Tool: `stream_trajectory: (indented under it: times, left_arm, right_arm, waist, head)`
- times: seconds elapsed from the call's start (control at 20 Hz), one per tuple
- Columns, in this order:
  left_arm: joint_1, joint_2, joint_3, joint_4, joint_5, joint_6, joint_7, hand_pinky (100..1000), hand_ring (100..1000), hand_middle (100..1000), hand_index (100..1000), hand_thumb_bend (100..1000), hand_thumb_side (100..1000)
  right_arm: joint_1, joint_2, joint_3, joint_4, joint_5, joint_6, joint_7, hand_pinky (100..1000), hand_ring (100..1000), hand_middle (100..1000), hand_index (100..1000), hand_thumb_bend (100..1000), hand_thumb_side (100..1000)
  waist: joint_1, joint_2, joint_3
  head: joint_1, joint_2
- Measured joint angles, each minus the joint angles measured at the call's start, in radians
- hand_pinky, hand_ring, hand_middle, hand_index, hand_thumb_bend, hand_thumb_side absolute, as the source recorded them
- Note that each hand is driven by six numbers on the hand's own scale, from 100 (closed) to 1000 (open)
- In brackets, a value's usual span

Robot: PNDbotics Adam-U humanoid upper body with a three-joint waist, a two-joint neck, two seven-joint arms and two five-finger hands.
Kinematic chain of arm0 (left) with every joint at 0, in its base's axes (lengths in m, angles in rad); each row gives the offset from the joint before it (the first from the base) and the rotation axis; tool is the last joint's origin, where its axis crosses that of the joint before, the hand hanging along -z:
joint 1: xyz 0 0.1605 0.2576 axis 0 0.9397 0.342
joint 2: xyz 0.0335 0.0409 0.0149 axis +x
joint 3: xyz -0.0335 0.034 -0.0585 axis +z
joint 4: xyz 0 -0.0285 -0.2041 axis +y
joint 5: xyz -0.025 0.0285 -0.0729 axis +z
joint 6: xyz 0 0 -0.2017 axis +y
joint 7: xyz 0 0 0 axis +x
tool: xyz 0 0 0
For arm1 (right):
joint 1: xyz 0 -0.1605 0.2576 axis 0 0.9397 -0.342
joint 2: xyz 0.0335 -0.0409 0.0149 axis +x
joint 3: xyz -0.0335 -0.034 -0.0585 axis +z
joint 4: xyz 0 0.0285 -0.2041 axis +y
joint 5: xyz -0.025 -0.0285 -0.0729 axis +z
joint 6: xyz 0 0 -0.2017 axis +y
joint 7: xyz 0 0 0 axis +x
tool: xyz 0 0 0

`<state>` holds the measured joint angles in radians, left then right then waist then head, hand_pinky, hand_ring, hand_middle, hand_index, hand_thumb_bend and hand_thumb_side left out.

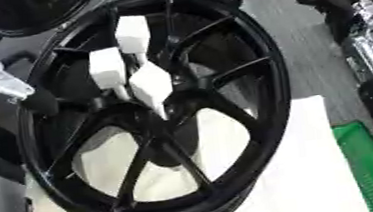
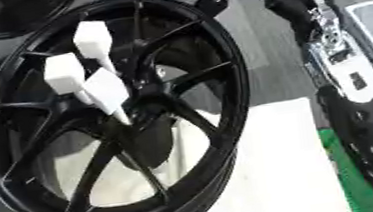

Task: Pull the pin out of the wheel hub.

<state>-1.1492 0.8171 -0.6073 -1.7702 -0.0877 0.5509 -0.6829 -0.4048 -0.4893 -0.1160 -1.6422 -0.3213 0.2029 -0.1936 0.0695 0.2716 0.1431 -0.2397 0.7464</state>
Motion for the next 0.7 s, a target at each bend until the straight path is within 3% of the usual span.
stream_trajectory:
  times: [0.4, 0.55, 0.7]
  left_arm:
    - [-0.022, -0.050, -0.001, 0.101, -0.097, -0.040, -0.028, 895, 872, 805, 848, 813, 265]
    - [-0.027, -0.067, -0.008, 0.134, -0.110, -0.064, -0.053, 892, 867, 800, 842, 783, 188]
    - [-0.031, -0.082, -0.019, 0.158, -0.106, -0.093, -0.088, 896, 869, 803, 843, 792, 167]
  right_arm:
    - [0.000, 0.000, 0.000, 0.001, 0.000, 0.001, 0.001, 831, 851, 822, 844, 358, 343]
    - [0.000, 0.000, 0.000, 0.003, 0.000, 0.002, 0.002, 831, 851, 822, 844, 358, 343]
    - [-0.001, 0.000, 0.000, 0.005, 0.000, 0.003, 0.003, 831, 850, 821, 844, 360, 343]
  waist:
    - [0.000, -0.004, -0.002]
    - [0.000, -0.004, -0.006]
    - [0.001, -0.004, -0.006]
  head:
    - [0.001, -0.001]
    - [0.002, -0.001]
    - [0.004, -0.001]
